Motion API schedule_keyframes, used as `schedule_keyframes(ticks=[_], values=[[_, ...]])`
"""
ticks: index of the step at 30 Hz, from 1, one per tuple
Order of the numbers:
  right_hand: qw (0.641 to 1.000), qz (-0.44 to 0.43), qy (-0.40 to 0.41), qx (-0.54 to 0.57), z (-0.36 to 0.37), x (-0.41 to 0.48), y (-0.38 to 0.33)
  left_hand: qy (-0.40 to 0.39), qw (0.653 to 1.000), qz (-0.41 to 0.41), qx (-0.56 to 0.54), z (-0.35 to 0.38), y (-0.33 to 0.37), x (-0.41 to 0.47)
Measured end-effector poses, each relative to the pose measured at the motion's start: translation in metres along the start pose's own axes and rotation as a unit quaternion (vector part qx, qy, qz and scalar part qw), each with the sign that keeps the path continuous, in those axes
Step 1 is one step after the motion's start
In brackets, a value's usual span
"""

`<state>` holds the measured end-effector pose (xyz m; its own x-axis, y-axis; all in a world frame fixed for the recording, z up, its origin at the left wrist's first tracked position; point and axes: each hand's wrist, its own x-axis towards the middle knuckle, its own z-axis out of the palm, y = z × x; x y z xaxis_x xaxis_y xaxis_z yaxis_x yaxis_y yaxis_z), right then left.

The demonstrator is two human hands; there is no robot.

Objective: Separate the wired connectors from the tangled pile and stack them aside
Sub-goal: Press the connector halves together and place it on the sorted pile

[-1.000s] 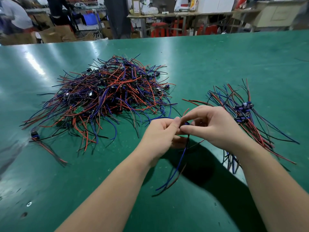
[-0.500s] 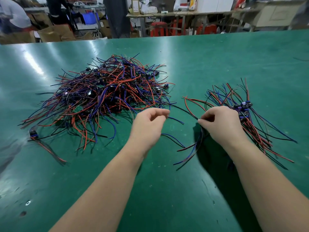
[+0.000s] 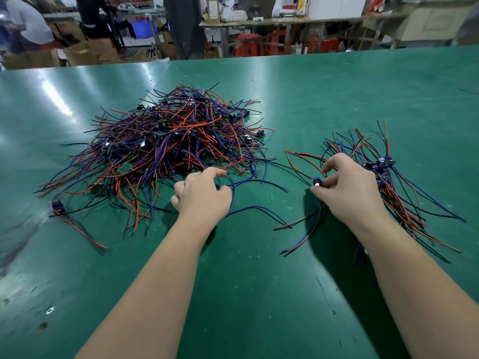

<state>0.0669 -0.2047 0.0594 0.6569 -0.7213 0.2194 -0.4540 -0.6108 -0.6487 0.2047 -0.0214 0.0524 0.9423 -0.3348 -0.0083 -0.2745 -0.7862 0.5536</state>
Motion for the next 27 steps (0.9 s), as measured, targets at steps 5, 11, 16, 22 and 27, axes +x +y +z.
schedule_keyframes(ticks=[5,11,16,22,27], values=[[0.997,-0.019,-0.002,-0.07,-0.003,0.001,0.001,-0.03,0.999,-0.003,-0.015,0.002,0.0,0.0],[0.996,-0.004,0.006,-0.088,-0.005,0.001,0.0,-0.005,0.998,0.014,-0.053,0.003,0.0,0.003],[0.987,-0.002,-0.019,-0.158,-0.006,0.003,0.0,0.081,0.974,0.068,-0.2,-0.001,0.004,0.002],[0.992,-0.077,-0.005,-0.099,-0.009,-0.002,-0.008,0.097,0.885,0.022,-0.456,-0.012,0.012,-0.002],[0.98,-0.032,-0.099,-0.17,-0.006,-0.002,-0.008,0.011,0.811,0.06,-0.582,-0.023,0.014,-0.005]])
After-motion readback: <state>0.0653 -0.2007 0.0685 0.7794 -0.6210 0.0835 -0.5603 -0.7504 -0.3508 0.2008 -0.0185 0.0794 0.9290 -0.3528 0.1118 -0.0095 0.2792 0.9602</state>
